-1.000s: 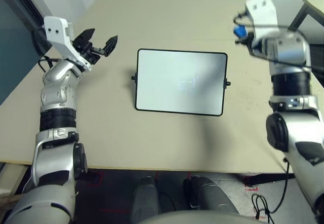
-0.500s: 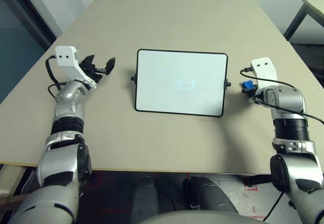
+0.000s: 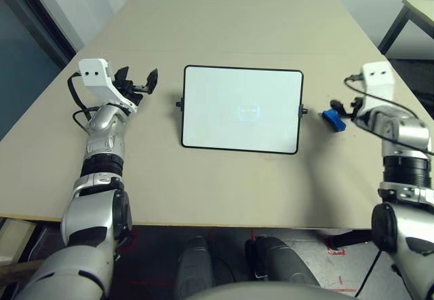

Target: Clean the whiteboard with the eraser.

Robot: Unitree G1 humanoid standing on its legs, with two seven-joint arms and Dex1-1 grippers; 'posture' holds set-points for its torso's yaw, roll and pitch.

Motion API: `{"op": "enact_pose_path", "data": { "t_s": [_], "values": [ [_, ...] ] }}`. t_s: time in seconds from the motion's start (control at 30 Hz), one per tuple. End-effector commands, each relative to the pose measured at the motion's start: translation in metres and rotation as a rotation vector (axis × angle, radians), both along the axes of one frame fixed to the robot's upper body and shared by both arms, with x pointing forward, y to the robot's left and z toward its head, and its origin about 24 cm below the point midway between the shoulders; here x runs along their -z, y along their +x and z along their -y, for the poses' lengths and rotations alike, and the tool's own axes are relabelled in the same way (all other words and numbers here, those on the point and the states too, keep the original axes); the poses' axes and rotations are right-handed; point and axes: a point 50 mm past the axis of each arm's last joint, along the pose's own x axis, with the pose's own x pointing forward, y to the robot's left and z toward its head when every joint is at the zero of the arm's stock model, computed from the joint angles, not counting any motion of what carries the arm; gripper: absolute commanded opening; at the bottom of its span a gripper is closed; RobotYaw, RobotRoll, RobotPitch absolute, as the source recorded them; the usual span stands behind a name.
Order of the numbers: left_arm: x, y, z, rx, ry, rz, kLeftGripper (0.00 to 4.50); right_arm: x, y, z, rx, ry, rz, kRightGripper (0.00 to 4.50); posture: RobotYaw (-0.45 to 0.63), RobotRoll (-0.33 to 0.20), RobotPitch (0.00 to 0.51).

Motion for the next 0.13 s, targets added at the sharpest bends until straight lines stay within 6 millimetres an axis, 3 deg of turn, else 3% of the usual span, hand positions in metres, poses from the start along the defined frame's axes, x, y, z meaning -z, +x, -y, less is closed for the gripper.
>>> {"op": "enact_pose_path", "data": {
  "t_s": [0.03, 0.13],
  "values": [
    [0.012, -0.006, -0.010, -0.060, -0.003, -0.021, 4.50, 0.022, -0.003, 0.020, 0.059, 0.019, 0.080, 4.46, -0.12, 0.000, 0.060],
    [0.024, -0.009, -0.012, -0.076, -0.028, -0.054, 4.50, 0.046, -0.009, 0.035, 0.103, 0.033, 0.124, 4.46, -0.11, 0.000, 0.044]
  ]
}}
